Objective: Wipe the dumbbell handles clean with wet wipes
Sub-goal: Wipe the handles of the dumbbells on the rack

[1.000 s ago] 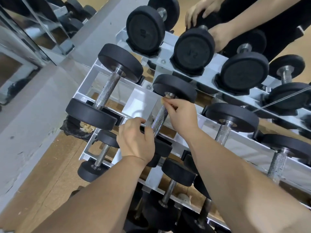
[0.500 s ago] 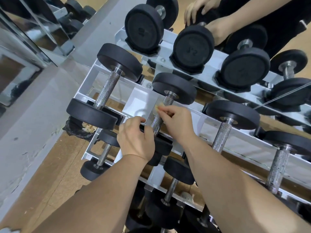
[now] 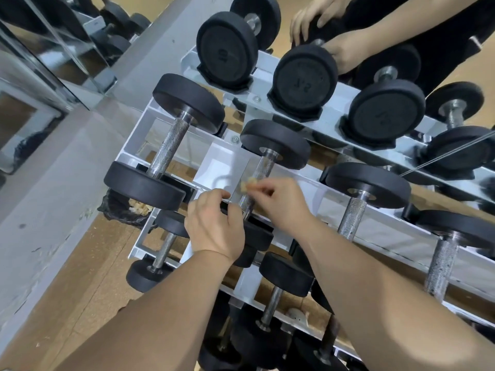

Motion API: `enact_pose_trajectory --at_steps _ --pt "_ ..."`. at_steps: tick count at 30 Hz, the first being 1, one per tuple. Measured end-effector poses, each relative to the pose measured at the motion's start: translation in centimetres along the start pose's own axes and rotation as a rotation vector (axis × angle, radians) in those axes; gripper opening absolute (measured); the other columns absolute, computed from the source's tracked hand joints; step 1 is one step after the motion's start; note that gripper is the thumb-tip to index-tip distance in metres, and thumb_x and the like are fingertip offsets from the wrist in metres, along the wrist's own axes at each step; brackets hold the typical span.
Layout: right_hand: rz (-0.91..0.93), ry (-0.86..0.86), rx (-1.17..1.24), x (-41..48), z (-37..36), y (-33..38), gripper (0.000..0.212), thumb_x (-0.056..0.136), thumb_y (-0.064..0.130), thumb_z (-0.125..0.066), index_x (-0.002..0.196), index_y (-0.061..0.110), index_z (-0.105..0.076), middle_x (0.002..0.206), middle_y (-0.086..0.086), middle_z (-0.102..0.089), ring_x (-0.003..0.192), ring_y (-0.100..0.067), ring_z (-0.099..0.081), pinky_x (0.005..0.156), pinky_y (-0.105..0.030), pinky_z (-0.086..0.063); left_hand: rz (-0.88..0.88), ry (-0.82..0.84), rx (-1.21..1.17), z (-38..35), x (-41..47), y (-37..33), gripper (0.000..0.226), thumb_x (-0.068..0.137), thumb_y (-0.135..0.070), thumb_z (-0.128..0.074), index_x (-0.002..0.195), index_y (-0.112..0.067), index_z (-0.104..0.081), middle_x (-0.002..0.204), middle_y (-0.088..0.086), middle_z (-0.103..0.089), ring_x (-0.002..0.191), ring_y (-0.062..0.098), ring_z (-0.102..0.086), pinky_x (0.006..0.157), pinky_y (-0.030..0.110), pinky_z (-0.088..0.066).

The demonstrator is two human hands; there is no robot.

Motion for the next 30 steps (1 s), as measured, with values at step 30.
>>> enact_pose_trajectory --at_steps 30 --pt "0.227 0.054 -0.429 -0.4 -0.3 2.0 0.020 0.097 0.020 -0.063 0.112 0.018 -0.077 0.104 -0.003 -0.076 0.096 -0.022 -0.068 0.088 -0.036 -0.053 0.079 0.095 -0.080 0.6 -0.3 -0.4 0.049 0.092 -0.044 -0.053 0.135 -0.019 -0.055 0.137 0.005 -0.052 0.127 0.028 -0.045 0.107 0.041 -0.035"
Point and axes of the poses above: each hand's wrist, its own x-axis towards the middle knuckle, its own z-axis out of the back of the hand, y = z × x, the point moved 3 cm from there along x, towards the middle knuckle
